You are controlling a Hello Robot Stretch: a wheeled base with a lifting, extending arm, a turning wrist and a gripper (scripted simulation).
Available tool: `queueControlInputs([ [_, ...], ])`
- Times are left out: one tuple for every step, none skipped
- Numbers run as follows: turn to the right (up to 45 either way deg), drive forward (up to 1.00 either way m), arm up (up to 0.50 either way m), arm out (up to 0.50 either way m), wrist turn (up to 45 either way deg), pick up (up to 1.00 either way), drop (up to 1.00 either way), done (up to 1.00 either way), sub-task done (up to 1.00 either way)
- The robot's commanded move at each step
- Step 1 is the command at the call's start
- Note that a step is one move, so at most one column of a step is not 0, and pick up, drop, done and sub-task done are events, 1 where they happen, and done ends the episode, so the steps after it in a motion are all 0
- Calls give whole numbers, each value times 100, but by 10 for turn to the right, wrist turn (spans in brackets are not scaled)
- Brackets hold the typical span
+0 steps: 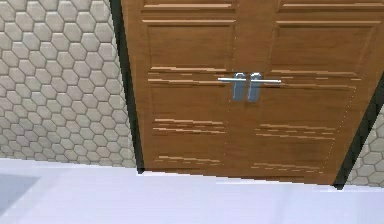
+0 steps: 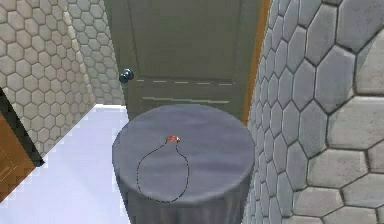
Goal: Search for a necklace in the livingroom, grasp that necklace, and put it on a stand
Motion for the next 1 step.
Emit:
queueControlInputs([
  [0, 0, 50, 0, 0, 0, 0, 0, 0],
])
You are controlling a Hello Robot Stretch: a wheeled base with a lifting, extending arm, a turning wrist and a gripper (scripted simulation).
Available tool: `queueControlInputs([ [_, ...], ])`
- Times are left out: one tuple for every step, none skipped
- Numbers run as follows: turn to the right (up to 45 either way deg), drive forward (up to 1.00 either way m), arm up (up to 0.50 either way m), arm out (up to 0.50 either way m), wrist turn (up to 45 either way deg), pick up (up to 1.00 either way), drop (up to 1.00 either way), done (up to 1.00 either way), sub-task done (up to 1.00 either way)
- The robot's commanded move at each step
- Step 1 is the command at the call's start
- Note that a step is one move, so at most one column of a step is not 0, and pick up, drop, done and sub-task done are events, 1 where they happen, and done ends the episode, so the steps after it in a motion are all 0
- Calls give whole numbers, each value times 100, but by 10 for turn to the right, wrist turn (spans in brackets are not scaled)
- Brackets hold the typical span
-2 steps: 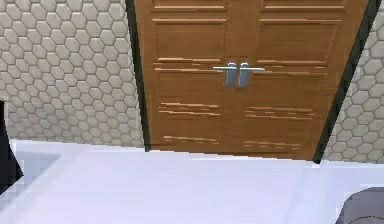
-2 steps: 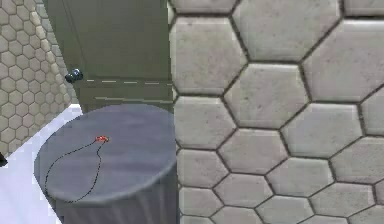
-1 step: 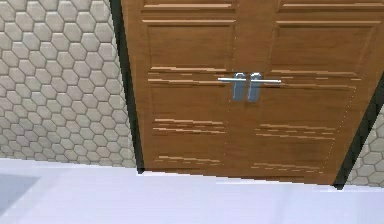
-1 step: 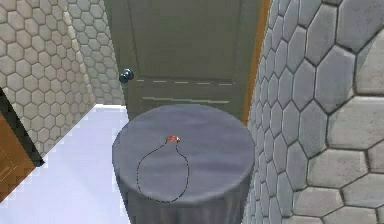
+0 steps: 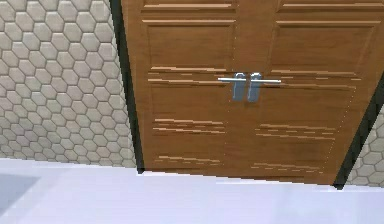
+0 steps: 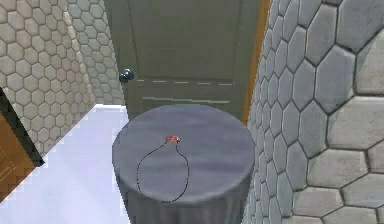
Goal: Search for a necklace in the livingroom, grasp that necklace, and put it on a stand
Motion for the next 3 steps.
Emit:
queueControlInputs([
  [0, 0, 36, 0, 0, 0, 0, 0, 0],
  [0, 0, 0, 14, 0, 0, 0, 0, 0],
  [0, 0, 0, 0, 450, 0, 0, 0, 0],
])
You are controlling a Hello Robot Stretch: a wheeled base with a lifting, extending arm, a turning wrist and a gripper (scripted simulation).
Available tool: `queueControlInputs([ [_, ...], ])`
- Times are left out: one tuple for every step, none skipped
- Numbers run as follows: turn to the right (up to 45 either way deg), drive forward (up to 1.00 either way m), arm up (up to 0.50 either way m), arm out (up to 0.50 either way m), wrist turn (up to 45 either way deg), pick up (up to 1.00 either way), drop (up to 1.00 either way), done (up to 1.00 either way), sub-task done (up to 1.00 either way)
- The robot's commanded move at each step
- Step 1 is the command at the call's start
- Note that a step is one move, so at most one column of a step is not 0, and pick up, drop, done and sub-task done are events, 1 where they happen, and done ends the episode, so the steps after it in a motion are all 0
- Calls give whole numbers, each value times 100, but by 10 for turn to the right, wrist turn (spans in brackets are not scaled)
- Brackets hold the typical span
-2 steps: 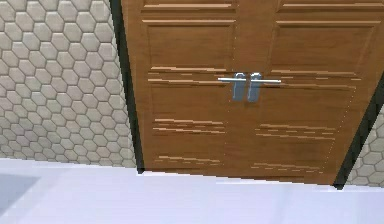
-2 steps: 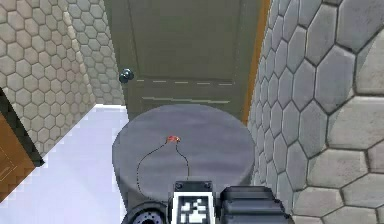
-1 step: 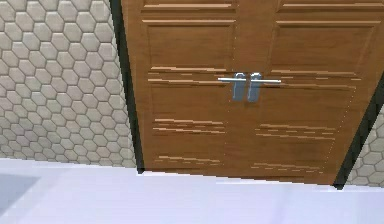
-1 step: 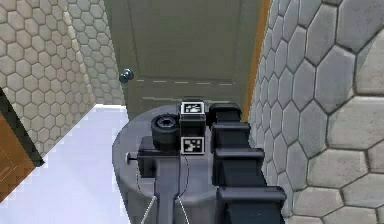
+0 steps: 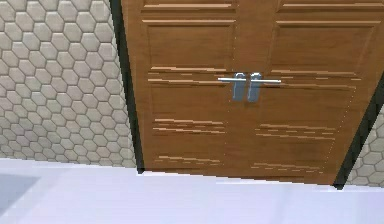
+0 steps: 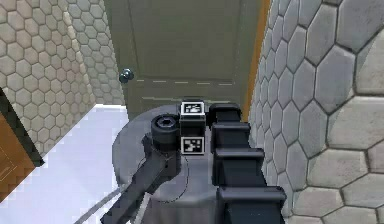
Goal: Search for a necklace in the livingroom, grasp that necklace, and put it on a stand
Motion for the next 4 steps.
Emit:
queueControlInputs([
  [0, 0, 0, 0, 450, 0, 0, 0, 0],
  [0, 0, 0, 0, 450, 0, 0, 0, 0],
  [0, 0, 0, 0, 270, 0, 0, 0, 0],
  [0, 0, -30, 0, 0, 0, 0, 0, 0],
])
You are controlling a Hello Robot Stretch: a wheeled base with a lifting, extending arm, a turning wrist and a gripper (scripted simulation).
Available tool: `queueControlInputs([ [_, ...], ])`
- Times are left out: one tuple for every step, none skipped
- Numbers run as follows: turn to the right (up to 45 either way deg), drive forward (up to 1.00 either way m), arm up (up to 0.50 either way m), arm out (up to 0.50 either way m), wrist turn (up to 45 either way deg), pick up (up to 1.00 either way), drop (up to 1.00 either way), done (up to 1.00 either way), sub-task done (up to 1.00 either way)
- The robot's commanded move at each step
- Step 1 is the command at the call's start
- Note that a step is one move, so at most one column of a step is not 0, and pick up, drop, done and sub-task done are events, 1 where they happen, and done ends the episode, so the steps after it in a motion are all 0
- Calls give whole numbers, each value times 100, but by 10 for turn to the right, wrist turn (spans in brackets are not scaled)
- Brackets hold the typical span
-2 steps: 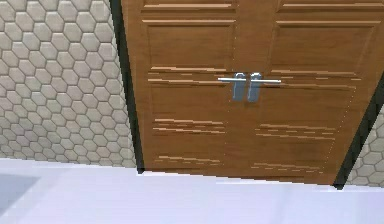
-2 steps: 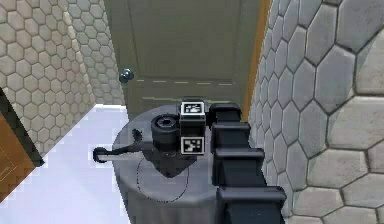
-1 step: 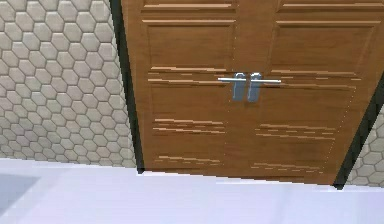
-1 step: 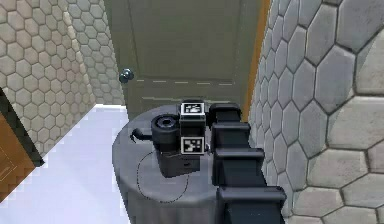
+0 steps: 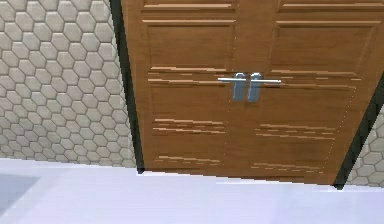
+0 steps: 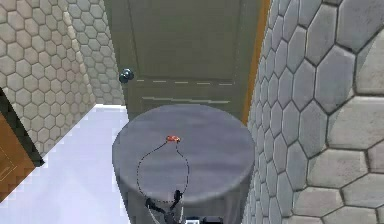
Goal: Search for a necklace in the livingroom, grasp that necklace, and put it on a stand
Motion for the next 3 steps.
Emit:
queueControlInputs([
  [0, 0, 0, 0, 0, 100, 0, 0, 0],
  [0, 0, 10, 0, 0, 0, 0, 0, 0],
  [0, 0, 22, 0, 0, 0, 0, 0, 0],
])
